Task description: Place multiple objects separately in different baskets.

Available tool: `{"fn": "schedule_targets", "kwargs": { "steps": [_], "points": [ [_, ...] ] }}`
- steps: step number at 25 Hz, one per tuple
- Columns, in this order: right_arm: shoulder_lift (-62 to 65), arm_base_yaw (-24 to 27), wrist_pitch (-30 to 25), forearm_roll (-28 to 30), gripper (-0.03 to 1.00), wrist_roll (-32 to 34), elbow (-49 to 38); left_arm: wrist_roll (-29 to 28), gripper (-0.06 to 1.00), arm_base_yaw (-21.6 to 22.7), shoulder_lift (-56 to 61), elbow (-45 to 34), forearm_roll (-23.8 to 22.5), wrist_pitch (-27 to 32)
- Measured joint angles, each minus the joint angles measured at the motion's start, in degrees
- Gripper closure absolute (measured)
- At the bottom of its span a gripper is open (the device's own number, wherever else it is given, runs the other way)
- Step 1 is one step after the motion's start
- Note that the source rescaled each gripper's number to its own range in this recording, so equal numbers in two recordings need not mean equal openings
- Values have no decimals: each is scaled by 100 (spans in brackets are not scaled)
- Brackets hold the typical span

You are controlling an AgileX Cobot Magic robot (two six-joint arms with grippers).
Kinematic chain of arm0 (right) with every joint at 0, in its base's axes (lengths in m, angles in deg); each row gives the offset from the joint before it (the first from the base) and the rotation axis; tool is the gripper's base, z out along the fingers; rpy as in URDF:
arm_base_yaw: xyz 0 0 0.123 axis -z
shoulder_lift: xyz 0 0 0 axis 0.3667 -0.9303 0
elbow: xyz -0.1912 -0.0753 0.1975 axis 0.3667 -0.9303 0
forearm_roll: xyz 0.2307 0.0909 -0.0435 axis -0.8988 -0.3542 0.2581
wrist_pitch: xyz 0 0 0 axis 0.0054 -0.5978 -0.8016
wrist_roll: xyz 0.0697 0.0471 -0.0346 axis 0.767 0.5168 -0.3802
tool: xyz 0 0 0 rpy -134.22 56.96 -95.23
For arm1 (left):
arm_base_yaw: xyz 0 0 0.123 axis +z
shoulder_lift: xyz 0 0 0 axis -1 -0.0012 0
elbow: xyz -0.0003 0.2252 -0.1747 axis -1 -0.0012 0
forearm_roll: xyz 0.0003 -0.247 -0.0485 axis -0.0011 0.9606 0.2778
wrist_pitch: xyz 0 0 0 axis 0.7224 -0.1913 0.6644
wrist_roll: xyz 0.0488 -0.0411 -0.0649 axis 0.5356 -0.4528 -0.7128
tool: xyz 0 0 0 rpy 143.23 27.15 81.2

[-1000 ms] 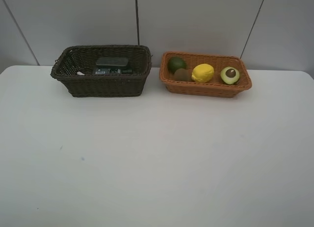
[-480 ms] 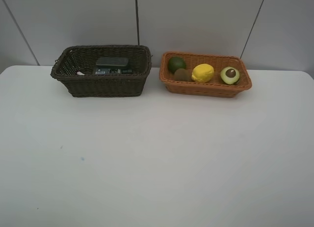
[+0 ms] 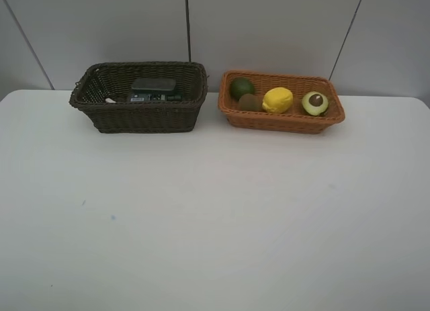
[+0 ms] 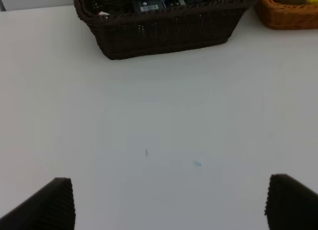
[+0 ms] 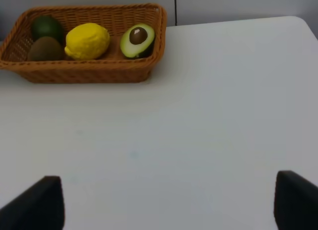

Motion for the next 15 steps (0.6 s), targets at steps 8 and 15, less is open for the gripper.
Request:
{"fn": "schedule_targets", "kwargs": {
  "steps": [8, 15],
  "points": [
    [0, 0, 30, -38, -3, -21, -14, 0, -6, 0, 0, 0, 0, 0],
    [0, 0, 43, -55, -3, -21, -14, 0, -6, 0, 0, 0, 0, 0]
  ]
}}
